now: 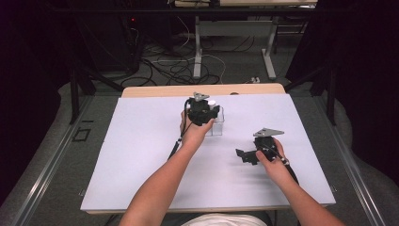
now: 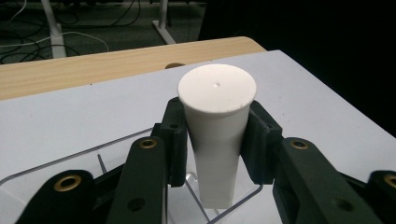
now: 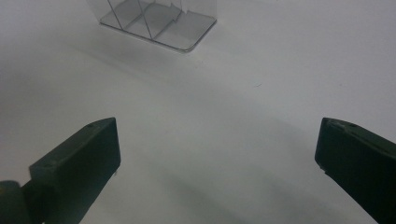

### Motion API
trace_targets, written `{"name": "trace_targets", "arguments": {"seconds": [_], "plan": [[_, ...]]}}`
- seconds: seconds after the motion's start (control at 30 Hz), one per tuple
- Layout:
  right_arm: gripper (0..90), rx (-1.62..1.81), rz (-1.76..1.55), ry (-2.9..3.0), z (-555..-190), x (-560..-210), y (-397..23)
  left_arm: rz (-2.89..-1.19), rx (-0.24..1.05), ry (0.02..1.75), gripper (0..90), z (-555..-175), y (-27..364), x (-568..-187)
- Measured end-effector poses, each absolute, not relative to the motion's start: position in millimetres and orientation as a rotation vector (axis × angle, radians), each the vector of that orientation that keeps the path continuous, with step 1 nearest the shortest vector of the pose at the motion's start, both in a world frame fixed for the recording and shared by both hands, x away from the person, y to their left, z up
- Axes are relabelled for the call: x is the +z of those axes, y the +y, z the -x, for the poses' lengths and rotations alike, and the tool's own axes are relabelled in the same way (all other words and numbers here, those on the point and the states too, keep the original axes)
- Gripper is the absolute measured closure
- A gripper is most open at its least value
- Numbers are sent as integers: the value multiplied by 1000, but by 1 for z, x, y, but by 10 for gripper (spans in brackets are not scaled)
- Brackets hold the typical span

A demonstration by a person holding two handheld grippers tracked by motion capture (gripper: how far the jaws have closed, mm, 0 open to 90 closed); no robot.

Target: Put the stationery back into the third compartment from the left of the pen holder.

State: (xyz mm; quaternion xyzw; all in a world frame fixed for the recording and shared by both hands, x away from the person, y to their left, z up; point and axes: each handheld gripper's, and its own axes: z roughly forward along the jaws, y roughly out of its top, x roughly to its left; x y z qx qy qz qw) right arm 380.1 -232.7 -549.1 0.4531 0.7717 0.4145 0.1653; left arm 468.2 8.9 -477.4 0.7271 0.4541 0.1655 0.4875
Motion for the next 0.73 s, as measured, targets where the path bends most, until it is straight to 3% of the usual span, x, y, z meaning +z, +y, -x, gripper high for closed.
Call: {"name": "trace_targets", "arguments": {"seconds": [0.23,0.73], "plan": [[0,1169,-1281,2201,-380,-550,-233,-1756,422,1085,477,-463,12,-472],[0,1169,-1296,2188,-380,-548,-233,-1788,413,1026,268,-441,51,-455]]}}
